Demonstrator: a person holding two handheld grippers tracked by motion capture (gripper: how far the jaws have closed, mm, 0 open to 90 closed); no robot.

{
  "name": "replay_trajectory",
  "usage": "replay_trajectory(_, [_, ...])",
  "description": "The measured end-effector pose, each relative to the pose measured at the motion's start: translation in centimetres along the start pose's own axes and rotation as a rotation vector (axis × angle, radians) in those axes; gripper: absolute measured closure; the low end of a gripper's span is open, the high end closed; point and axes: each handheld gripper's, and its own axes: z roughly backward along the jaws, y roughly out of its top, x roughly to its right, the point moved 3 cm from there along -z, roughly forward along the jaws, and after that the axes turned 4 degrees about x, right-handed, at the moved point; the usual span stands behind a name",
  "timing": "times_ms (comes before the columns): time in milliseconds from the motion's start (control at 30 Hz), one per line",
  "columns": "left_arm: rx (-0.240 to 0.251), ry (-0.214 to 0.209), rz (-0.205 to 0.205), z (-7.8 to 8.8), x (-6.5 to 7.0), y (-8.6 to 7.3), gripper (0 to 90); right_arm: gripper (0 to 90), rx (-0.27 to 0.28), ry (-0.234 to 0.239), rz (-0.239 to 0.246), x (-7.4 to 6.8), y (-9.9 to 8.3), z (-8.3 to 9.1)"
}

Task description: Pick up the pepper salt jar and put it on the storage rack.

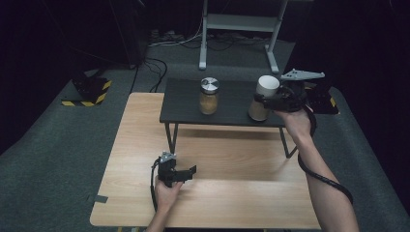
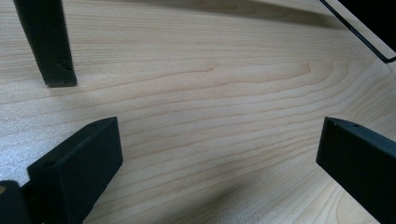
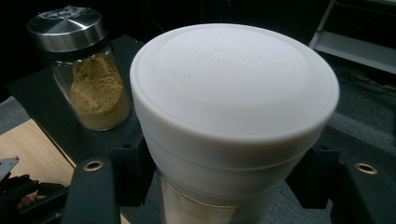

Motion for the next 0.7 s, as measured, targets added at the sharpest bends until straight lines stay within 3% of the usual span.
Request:
replay_trajectory(467, [-0.002, 0.001, 0.000, -0.01, 0.01, 0.01, 0.5, 33.0, 0.015, -0.011, 0.008, -0.36, -0.34, 0.04])
replay_trajectory(700, [0.000, 0.002, 0.002, 0.00, 0.04, -0.01, 0.5, 18.8, 0.031, 0.004, 0.010, -0.59, -0.24, 0.09])
